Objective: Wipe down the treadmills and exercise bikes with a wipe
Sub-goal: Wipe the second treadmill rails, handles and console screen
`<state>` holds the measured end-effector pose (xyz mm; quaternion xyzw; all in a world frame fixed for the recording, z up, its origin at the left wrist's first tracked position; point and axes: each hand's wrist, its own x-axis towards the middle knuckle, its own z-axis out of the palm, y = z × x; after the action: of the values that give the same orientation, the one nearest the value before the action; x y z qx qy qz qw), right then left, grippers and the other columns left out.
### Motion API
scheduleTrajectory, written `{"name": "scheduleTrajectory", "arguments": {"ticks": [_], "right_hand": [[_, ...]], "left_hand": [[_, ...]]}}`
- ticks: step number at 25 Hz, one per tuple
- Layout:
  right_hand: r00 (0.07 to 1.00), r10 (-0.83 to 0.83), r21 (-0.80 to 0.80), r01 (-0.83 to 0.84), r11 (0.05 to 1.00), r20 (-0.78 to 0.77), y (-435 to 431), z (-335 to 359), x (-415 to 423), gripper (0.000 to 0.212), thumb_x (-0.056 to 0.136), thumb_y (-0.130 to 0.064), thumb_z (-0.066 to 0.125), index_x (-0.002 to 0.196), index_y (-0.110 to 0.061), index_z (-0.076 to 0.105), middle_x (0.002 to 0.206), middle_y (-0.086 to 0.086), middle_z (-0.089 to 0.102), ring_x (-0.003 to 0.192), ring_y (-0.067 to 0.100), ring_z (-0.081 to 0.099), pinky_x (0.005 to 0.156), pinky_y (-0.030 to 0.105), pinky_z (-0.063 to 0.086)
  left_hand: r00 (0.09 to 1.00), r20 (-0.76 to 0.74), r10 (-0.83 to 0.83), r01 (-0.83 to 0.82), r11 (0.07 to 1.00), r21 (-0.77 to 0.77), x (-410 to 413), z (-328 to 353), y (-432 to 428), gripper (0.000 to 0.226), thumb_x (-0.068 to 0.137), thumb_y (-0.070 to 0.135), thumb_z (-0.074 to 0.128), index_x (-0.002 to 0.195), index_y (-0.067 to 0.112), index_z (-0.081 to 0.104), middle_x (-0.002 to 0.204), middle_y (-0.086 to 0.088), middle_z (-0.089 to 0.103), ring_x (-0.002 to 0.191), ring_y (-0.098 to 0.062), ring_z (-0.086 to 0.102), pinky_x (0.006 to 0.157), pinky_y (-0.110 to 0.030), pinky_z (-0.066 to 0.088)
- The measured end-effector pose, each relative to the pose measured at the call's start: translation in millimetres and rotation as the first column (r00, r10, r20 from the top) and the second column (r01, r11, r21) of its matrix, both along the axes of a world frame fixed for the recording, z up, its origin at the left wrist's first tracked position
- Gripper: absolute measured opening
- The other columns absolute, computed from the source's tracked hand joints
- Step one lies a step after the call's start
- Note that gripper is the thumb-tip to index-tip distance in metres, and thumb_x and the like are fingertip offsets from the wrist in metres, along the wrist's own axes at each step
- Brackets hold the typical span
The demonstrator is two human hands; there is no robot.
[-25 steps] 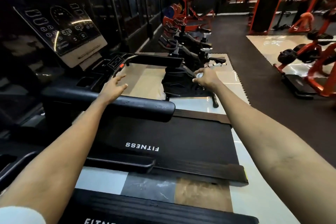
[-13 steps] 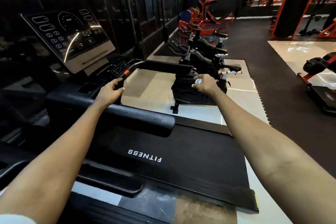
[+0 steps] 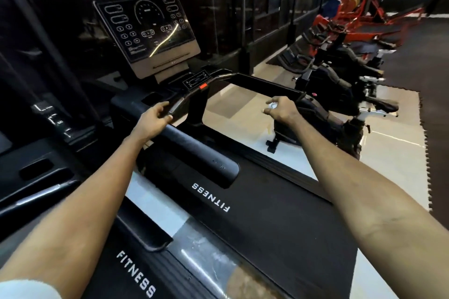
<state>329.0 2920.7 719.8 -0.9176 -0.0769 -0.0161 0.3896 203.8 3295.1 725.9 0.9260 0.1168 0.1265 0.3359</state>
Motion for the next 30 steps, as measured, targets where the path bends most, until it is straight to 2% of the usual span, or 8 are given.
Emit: {"name": "scheduleTrajectory", "arguments": {"ticks": [4, 9, 17, 19, 23, 26, 28, 30], "right_hand": [[0.998, 0.054, -0.014, -0.054, 0.998, 0.024, 13, 3, 34, 0.045, 0.087, -0.029, 0.076, 0.125, -0.007, 0.067, 0.128, 0.015, 0.064, 0.116, 0.028, 0.061, 0.085, 0.022, 0.041], [0.995, 0.090, 0.006, -0.090, 0.996, 0.038, 27, 8, 71, 0.048, 0.086, -0.032, 0.077, 0.125, -0.006, 0.067, 0.129, 0.013, 0.064, 0.119, 0.027, 0.059, 0.085, 0.022, 0.040], [0.976, 0.216, 0.040, -0.216, 0.976, 0.001, 54, -3, 169, 0.043, 0.086, -0.028, 0.078, 0.120, -0.005, 0.066, 0.118, 0.012, 0.066, 0.108, 0.025, 0.062, 0.075, 0.023, 0.040], [0.964, 0.266, 0.035, -0.266, 0.963, 0.004, 66, -5, 205, 0.042, 0.085, -0.028, 0.078, 0.120, -0.008, 0.067, 0.119, 0.011, 0.067, 0.107, 0.024, 0.062, 0.077, 0.023, 0.040], [0.904, 0.427, 0.046, -0.427, 0.903, 0.001, 94, -19, 290, 0.042, 0.084, -0.024, 0.079, 0.122, -0.011, 0.068, 0.122, 0.009, 0.067, 0.110, 0.022, 0.062, 0.084, 0.021, 0.041], [0.863, 0.505, 0.042, -0.504, 0.863, -0.021, 102, -31, 336, 0.039, 0.082, -0.024, 0.080, 0.118, -0.012, 0.069, 0.119, 0.009, 0.069, 0.107, 0.022, 0.064, 0.088, 0.027, 0.047], [0.827, 0.562, 0.033, -0.561, 0.827, -0.021, 106, -32, 365, 0.039, 0.082, -0.024, 0.080, 0.118, -0.012, 0.070, 0.118, 0.008, 0.069, 0.109, 0.024, 0.064, 0.094, 0.029, 0.047], [0.792, 0.611, 0.039, -0.610, 0.792, -0.022, 117, -34, 387, 0.039, 0.082, -0.023, 0.080, 0.119, -0.012, 0.071, 0.117, 0.008, 0.069, 0.106, 0.023, 0.064, 0.093, 0.028, 0.046]], "left_hand": [[0.998, -0.025, 0.061, -0.061, 0.998, 0.006, 15, -11, 18, 0.054, 0.097, 0.029, 0.063, 0.148, 0.027, 0.046, 0.146, -0.011, 0.053, 0.135, -0.026, 0.048, 0.113, -0.038, 0.038], [0.994, -0.027, 0.108, -0.109, 0.993, -0.037, 46, -22, 26, 0.057, 0.096, 0.029, 0.065, 0.149, 0.026, 0.044, 0.146, -0.012, 0.052, 0.136, -0.026, 0.048, 0.115, -0.041, 0.037], [0.974, -0.027, 0.223, -0.225, 0.972, -0.075, 101, -34, 35, 0.058, 0.095, 0.029, 0.066, 0.149, 0.025, 0.043, 0.146, -0.012, 0.052, 0.133, -0.024, 0.051, 0.114, -0.040, 0.039], [0.960, -0.032, 0.277, -0.278, 0.957, -0.082, 115, -37, 33, 0.059, 0.096, 0.026, 0.066, 0.149, 0.023, 0.043, 0.147, -0.013, 0.050, 0.133, -0.026, 0.050, 0.113, -0.039, 0.039], [0.895, -0.003, 0.445, -0.443, 0.890, -0.111, 147, -49, 19, 0.059, 0.095, 0.020, 0.067, 0.150, 0.018, 0.043, 0.147, -0.015, 0.050, 0.132, -0.028, 0.051, 0.112, -0.036, 0.039], [0.834, -0.009, 0.552, -0.548, 0.826, -0.131, 159, -51, 1, 0.057, 0.096, 0.020, 0.067, 0.148, 0.018, 0.045, 0.145, -0.012, 0.051, 0.131, -0.027, 0.052, 0.107, -0.030, 0.039], [0.786, -0.021, 0.618, -0.613, 0.776, -0.147, 168, -55, -14, 0.056, 0.096, 0.019, 0.066, 0.148, 0.017, 0.046, 0.144, -0.014, 0.052, 0.130, -0.027, 0.053, 0.107, -0.032, 0.040], [0.739, -0.056, 0.672, -0.671, 0.726, -0.152, 170, -62, -27, 0.056, 0.096, 0.018, 0.066, 0.148, 0.015, 0.046, 0.144, -0.016, 0.051, 0.129, -0.028, 0.053, 0.110, -0.035, 0.040]]}}
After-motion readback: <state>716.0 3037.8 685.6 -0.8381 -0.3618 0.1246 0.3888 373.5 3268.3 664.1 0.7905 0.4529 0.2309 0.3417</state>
